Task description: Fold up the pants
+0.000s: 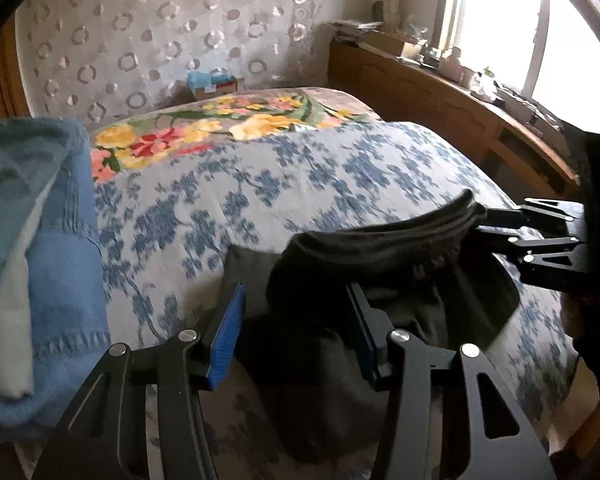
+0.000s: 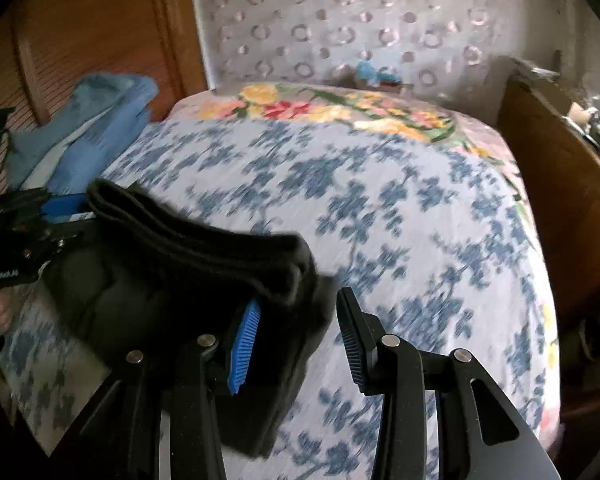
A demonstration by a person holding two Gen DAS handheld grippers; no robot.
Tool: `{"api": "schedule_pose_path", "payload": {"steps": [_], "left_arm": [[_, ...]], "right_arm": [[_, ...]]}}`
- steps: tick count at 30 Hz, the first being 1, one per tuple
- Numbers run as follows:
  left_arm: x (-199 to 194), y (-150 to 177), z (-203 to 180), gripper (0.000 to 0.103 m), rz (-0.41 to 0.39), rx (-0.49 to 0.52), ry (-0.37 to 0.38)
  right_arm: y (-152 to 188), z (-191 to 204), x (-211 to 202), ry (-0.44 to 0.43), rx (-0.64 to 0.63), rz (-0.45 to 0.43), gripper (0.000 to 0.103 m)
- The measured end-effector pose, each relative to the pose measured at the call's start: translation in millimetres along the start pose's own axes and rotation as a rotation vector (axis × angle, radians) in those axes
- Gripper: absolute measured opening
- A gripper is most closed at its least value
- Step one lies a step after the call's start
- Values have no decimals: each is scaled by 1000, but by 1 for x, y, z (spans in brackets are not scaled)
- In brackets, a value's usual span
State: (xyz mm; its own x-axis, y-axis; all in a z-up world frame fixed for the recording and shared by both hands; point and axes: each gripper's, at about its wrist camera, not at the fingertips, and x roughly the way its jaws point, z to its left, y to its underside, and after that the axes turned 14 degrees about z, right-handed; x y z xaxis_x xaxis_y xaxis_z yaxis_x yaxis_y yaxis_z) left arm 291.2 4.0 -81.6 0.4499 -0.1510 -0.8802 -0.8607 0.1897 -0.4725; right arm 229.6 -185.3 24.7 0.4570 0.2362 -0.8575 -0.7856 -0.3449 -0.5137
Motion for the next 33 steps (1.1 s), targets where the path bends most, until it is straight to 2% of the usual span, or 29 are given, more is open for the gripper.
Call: {"api": "schedule_pose_path", "payload": {"steps": [3,12,16,26,33], "left_arm": [[3,-2,6,51,3,-24,-26],[-14,23,8,51,-19,-50,14],[-23,40,0,51,-16,-24,53],[-20,61,-9,51,11,-4,52],[-7,63,-7,51,49,-10,20]], "right_arm": [[-2,-2,-1,35,31,-18,41],[29,-3,-24,-43,36,-44,41],[47,-2,-34,-76,36,-31,41],[72,6,-31,-101,47,18,41],[68,2,-18,-130,60,46,31]]}}
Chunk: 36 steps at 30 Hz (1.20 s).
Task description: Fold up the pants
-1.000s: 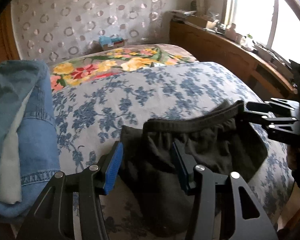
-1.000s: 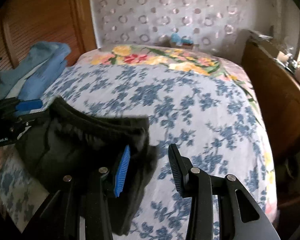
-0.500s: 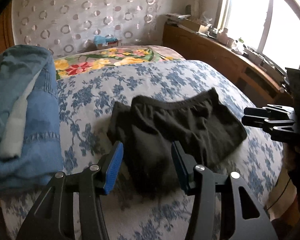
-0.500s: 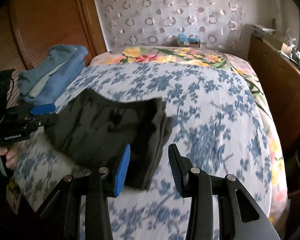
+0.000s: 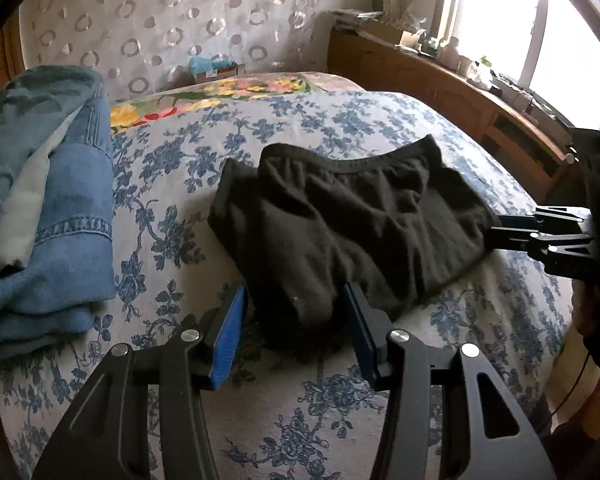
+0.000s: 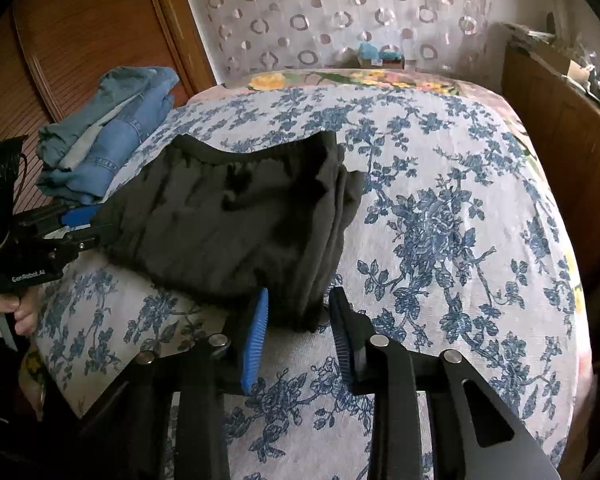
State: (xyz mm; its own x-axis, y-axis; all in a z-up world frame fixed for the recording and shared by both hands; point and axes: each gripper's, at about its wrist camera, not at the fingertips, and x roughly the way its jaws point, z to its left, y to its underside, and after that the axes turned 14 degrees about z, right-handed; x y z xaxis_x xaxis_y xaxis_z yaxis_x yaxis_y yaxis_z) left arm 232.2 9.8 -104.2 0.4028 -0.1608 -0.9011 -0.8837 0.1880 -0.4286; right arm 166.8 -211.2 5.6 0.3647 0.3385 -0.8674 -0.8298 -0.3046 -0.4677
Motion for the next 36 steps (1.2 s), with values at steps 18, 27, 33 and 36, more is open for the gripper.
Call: {"api": "schedule_pose_path", "payload": {"steps": [18,27,33,36], "left_arm": [[7,3,1,51,11,-11,-3],[7,2,3,51,9,-13,-3],[7,2,3,51,8,-15,-1],[6,2,3,51,7,-18,2]], "right_arm": [[5,-1,-4,22,-30,-15,7],[4,0,-17,26,-21,-44,17],[-1,2,-21,39,-18,-68,42],[-8,-1,-13,29,-6,-65,45]]}}
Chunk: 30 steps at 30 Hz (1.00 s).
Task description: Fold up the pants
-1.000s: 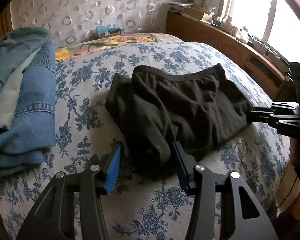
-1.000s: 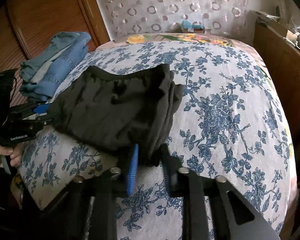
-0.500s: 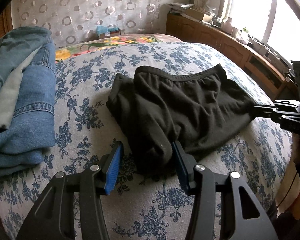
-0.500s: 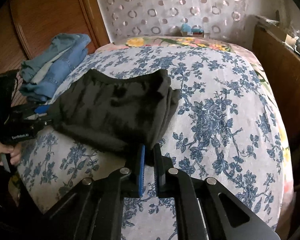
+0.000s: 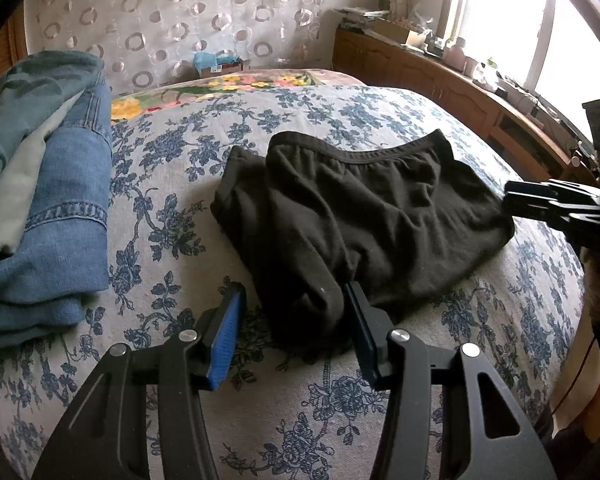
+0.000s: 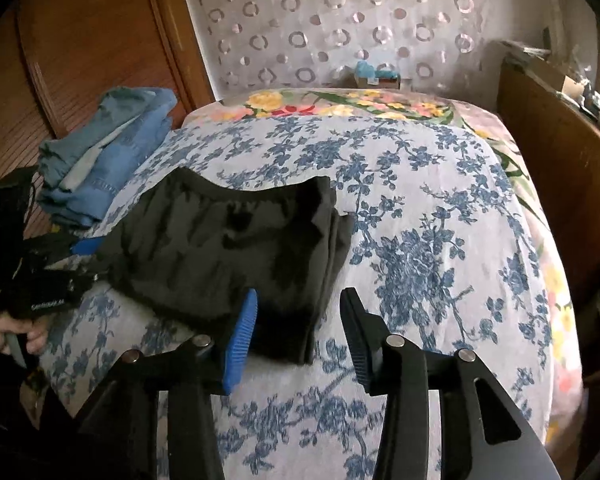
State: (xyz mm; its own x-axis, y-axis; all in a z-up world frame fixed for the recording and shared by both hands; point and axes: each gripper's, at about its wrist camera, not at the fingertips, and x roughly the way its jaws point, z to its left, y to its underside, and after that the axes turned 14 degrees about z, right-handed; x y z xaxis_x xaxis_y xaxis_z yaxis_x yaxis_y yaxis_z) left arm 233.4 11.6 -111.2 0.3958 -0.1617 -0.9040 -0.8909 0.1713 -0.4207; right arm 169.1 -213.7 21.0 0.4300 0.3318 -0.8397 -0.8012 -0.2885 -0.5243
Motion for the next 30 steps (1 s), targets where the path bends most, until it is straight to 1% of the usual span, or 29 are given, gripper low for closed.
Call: {"api": "schedule_pose_path", "payload": {"steps": [11,12,14,18,21,23,24,25,26,30], "left_arm": [[1,0,1,52,-3,-10,14],[1,0,1,54,-2,-12,14],[1,0,1,56,-1,-10,15],[3,-1,0,61,0,4,14],[3,-2,-1,63,13,5,11],[1,-4,1,65,11,-7,15],[-2,-6,3,71,-1,-12,21],[-4,-7,4,72,-10,-16,24],[-7,-10,6,72,-20,-25,28],[-8,-23,14,72,-19,-53,41]], "right_arm": [[-29,-7,35,12,45,36,46],[-30,-7,38,19,44,42,46],[-31,-7,44,29,43,53,47],[-29,-5,46,43,25,27,47],[-25,-1,48,64,1,10,48],[-25,-2,48,49,3,9,50],[-24,-4,47,38,6,7,51],[-24,-5,47,29,9,6,51],[-24,-6,46,24,10,5,51],[-24,-6,46,27,7,7,52]]}}
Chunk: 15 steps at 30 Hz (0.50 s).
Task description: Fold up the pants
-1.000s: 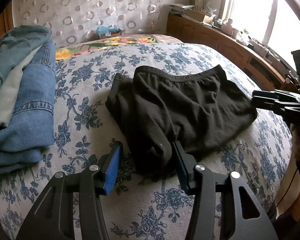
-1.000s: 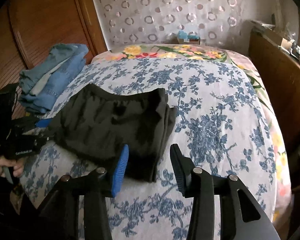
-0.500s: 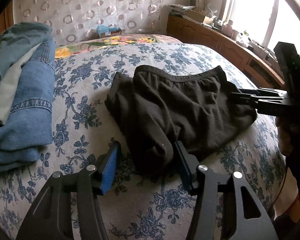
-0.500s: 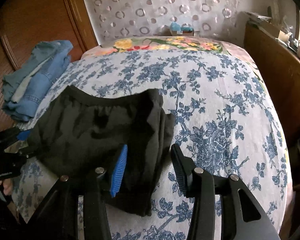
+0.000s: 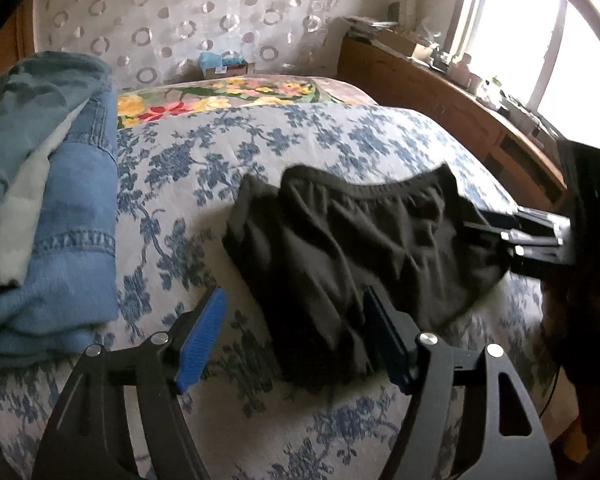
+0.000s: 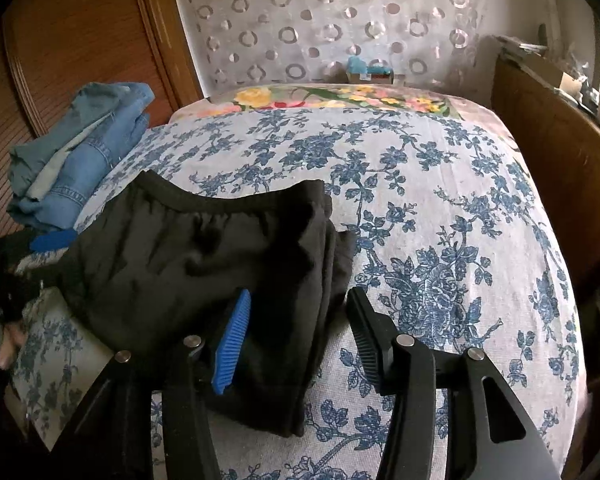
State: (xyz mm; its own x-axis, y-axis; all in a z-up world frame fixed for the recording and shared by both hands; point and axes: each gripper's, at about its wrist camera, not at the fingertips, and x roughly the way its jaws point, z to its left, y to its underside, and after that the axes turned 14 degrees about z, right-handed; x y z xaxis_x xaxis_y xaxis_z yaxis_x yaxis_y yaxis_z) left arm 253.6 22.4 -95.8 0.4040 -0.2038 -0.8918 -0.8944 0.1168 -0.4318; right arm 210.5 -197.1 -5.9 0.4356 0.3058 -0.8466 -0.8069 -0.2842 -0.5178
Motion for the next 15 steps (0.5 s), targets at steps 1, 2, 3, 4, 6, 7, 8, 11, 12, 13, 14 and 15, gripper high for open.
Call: {"api": "schedule_pose_path", "payload": {"steps": [1,2,3,4,6,7,8,11,12,13,14,15], "left_arm": [[0,-3,1,72,-3,-1,-2],[0,-7,2,72,-12,-7,-9],[0,-11,4,72,-22,-17,-14],[2,-16,6,72,-21,-25,-19],[5,-24,9,72,-11,-33,-15],[8,-28,10,72,-8,-34,-14],[11,-31,11,72,-6,-33,-17],[20,-35,13,70,19,-29,-11],[23,-36,14,67,30,-29,-6],[27,-37,15,66,41,-32,-3],[28,-36,16,66,45,-32,-2],[30,-36,16,66,48,-32,0]], "right_arm": [[0,0,0,3,-2,1,53],[0,1,0,6,-3,1,53],[0,2,0,6,-4,1,53],[0,2,0,6,-4,1,53],[0,2,0,3,-2,1,53],[0,2,0,1,-1,0,53],[0,2,0,1,0,0,53],[-1,2,-1,4,2,2,53],[-2,2,0,5,5,7,53],[-5,1,0,5,11,13,53],[-7,1,0,6,17,20,53],[-10,0,0,11,21,23,53]]}}
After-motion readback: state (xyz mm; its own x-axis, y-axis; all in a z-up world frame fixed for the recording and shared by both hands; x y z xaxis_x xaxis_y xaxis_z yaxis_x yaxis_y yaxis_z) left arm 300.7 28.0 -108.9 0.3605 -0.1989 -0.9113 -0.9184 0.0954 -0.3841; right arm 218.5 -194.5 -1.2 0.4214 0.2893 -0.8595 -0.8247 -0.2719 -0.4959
